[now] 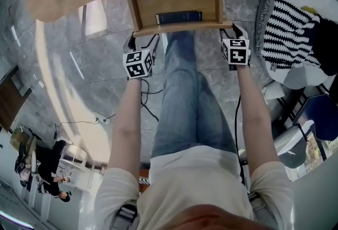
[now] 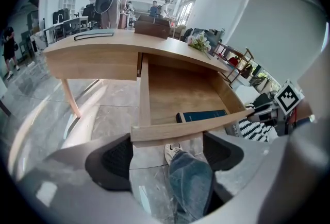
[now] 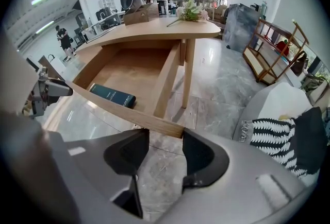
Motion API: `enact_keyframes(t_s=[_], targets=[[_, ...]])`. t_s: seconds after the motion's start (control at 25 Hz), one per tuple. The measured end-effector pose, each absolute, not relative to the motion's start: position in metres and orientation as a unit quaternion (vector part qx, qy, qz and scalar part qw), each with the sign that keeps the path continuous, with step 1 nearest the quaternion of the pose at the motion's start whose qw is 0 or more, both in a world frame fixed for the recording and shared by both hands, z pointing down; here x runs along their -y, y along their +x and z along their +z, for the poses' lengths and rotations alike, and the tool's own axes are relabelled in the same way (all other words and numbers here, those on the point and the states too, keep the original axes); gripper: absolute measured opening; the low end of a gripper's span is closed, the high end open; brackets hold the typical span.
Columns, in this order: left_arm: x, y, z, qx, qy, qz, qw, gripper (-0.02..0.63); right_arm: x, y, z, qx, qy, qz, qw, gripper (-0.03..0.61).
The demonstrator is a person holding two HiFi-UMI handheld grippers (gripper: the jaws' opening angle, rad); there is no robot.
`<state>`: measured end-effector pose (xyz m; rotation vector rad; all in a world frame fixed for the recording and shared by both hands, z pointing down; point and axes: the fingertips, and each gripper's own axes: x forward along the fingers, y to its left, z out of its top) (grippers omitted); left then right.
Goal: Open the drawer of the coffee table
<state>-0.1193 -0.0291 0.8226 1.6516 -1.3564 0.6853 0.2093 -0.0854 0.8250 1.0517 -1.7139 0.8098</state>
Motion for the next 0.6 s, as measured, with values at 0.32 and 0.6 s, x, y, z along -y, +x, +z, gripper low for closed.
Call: enact_keyframes(t_s=[0.32,0.6], targets=[[0.015,-0.118,0.831,0.537,0.654,0.289,0.447,0.433,0.072,0.211,0.833,0.690,0.425,0.338,0.479,0.202],[0.004,-0.117,0.841,0.529,0.649,0.301,0.457,0.433,0.061,0.212,0.842,0.682,0.421,0.344,0.490,0.202]])
